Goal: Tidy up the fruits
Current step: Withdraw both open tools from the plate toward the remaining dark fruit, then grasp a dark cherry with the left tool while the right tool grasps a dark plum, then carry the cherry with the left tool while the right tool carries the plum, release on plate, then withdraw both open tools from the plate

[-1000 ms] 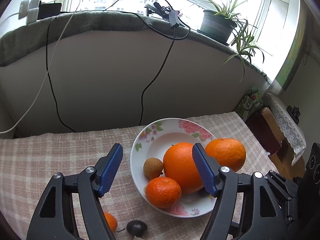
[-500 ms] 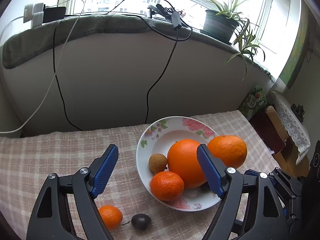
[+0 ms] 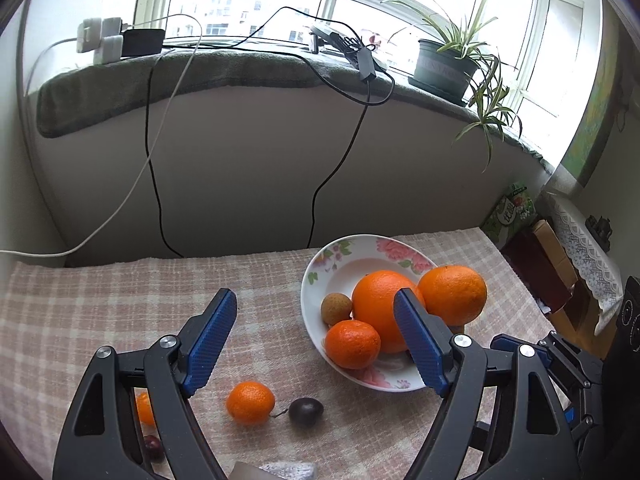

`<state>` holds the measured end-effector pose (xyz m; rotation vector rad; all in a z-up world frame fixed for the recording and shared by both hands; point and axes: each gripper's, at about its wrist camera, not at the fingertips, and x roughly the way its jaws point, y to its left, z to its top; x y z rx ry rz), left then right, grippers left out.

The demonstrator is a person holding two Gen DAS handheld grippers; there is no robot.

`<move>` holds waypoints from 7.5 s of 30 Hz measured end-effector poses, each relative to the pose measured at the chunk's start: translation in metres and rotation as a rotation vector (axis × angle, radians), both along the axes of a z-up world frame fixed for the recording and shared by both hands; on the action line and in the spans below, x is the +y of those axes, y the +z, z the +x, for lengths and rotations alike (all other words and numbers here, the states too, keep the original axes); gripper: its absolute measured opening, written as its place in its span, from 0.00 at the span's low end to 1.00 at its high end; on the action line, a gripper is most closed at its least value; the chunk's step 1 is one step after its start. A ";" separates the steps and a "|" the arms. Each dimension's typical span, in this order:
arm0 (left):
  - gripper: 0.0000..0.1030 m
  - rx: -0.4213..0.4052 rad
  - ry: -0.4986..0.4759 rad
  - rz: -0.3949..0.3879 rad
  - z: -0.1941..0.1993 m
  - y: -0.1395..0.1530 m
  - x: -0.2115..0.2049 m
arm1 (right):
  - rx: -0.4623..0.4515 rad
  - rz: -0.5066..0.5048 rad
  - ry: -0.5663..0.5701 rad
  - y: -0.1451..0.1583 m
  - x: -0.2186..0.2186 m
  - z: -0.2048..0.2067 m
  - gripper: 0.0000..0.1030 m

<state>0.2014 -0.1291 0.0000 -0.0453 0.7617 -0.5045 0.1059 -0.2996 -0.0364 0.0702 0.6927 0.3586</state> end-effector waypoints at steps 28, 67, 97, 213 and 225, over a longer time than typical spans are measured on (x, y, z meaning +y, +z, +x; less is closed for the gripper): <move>0.65 0.034 0.217 -0.049 -0.062 -0.029 0.140 | 0.107 0.052 0.123 -0.033 0.058 0.011 0.79; 0.27 0.168 0.137 0.024 -0.047 -0.088 0.125 | 0.181 -0.139 0.059 -0.071 0.108 0.059 0.41; 0.22 0.106 0.141 -0.012 -0.051 -0.060 0.119 | 0.118 -0.074 0.076 -0.043 0.094 0.042 0.27; 0.72 0.003 -0.054 0.005 0.013 0.000 -0.033 | -0.003 0.052 -0.162 0.042 -0.065 0.081 0.85; 0.72 -0.058 -0.030 0.015 -0.019 0.017 -0.015 | -0.029 0.044 -0.159 0.051 -0.053 0.058 0.85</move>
